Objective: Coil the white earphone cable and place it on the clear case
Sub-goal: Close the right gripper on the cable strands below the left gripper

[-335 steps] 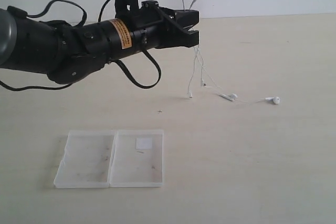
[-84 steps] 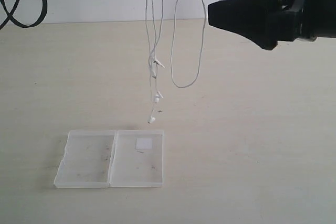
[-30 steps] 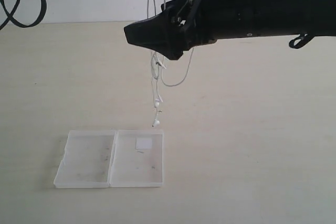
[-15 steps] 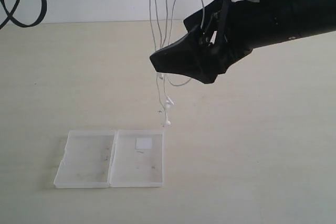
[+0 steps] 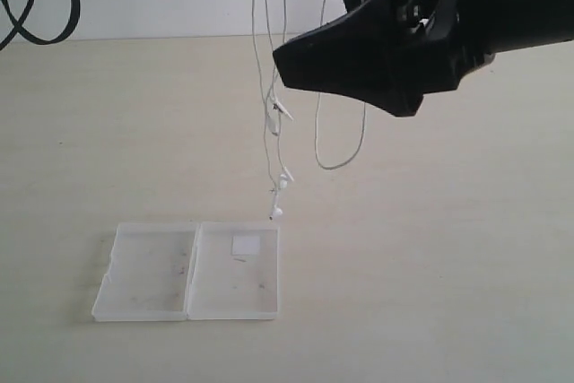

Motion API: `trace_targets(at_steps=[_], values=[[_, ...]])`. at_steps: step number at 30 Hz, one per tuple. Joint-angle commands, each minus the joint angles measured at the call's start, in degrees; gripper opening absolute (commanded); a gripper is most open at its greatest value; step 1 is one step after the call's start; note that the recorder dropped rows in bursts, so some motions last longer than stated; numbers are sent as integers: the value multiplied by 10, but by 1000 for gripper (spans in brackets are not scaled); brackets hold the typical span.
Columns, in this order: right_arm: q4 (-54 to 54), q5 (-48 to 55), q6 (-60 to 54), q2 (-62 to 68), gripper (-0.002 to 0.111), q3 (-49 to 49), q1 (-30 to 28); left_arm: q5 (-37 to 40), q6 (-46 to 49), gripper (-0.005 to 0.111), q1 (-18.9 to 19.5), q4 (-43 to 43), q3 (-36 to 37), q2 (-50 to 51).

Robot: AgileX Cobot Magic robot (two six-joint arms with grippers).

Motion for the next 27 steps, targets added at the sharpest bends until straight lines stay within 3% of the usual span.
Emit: trace_targets(at_steps=[1, 5, 8, 18, 22, 27], values=[[-76, -27, 47, -3, 94, -4, 1, 0, 1, 0, 1, -15, -4, 0], [-119, -125, 51, -2, 94, 14, 1, -2, 1, 0, 1, -15, -4, 0], [-69, -228, 31, 11, 94, 61, 1, -2, 1, 0, 1, -15, -4, 0], [304, -150, -352, 95, 94, 70, 1, -2, 1, 0, 1, -15, -4, 0], [374, -87, -451, 146, 94, 70, 1, -3, 1, 0, 1, -15, -4, 0], [374, -86, -456, 154, 94, 70, 1, -3, 1, 0, 1, -15, -4, 0]])
